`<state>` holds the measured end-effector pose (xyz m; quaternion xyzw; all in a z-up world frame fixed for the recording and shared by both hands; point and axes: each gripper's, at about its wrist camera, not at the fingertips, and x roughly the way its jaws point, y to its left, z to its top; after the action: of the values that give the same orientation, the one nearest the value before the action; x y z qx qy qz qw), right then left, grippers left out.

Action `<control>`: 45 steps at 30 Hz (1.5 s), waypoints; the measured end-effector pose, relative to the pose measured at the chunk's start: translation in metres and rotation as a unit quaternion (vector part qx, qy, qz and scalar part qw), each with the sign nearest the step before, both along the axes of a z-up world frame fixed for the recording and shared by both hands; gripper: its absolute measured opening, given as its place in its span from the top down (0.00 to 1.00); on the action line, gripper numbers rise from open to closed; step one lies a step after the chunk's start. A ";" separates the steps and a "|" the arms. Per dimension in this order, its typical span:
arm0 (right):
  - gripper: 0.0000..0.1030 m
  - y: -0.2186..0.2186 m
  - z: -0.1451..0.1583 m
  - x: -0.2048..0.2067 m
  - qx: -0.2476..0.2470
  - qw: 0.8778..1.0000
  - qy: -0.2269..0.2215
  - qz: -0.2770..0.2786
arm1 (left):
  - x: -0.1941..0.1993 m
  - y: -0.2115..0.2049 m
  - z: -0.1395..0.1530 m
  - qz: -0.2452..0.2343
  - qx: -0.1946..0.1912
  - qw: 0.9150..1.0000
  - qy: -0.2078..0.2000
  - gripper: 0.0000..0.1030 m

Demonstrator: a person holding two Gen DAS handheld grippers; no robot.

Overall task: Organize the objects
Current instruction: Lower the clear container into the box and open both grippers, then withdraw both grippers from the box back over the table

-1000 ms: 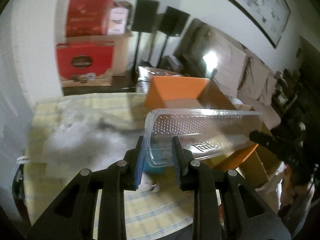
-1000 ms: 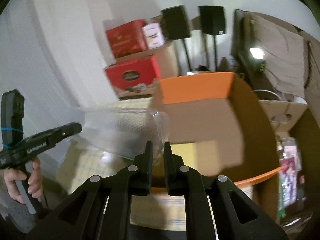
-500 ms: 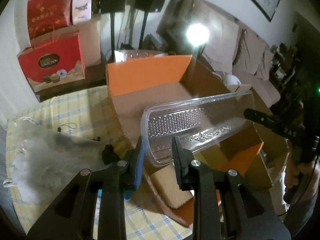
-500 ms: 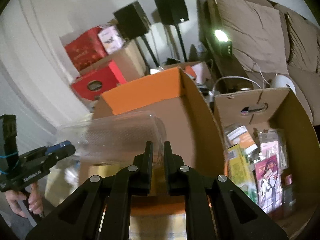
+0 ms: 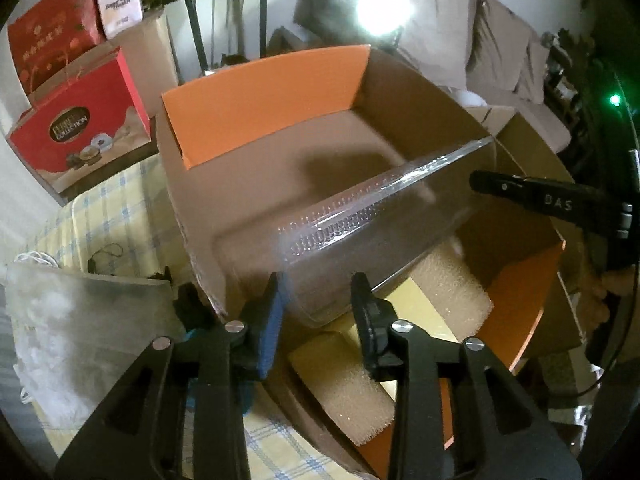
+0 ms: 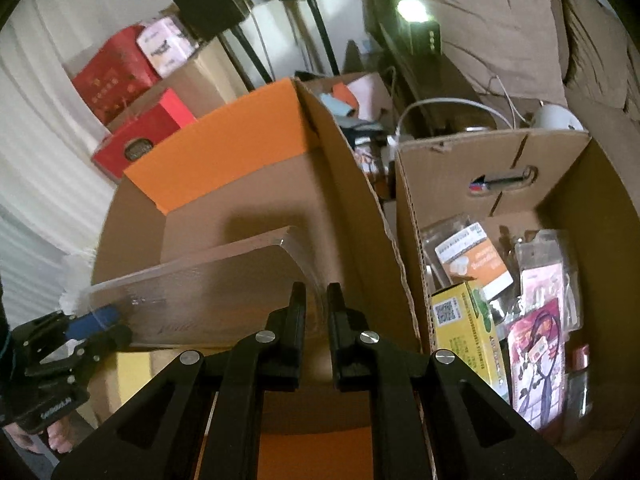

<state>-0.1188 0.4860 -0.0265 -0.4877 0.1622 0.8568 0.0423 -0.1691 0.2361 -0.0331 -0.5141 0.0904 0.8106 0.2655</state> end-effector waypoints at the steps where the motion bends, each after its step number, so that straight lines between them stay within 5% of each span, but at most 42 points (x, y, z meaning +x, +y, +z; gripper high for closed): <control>1: 0.90 -0.002 0.000 -0.001 0.008 1.000 -0.003 0.001 | 0.001 0.001 0.001 -0.001 0.003 1.000 -0.004 0.64; 6: 0.90 -0.003 0.000 -0.004 0.021 1.000 -0.018 0.001 | 0.001 -0.004 0.009 0.006 0.030 0.999 -0.016 0.50; 12: 0.88 -0.006 0.001 -0.004 0.032 0.999 -0.021 0.004 | 0.003 -0.022 0.024 0.019 0.053 0.998 -0.014 0.50; 19: 0.85 -0.018 0.015 0.006 0.029 0.999 0.002 0.015 | 0.003 -0.054 0.045 0.050 0.077 0.996 0.010 0.23; 24: 0.73 -0.038 0.032 0.016 0.030 0.999 0.027 0.032 | 0.007 -0.081 0.055 0.084 0.077 0.993 0.031 0.09; 27: 0.52 -0.055 0.043 0.023 0.027 0.997 0.045 0.048 | 0.011 -0.099 0.058 0.102 0.071 0.991 0.042 0.09; 33: 0.32 -0.106 0.061 0.036 0.033 0.992 0.077 0.099 | 0.020 -0.139 0.055 0.124 0.070 0.989 0.044 0.09; 45: 0.31 -0.212 0.058 0.050 0.018 0.977 0.099 0.189 | 0.045 -0.224 0.023 0.177 0.064 0.982 0.026 0.09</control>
<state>-0.0691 0.2743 0.0314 -0.4217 0.0553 0.8959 -0.1280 -0.1240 0.0119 -0.0098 -0.4825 -0.0475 0.8621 0.1477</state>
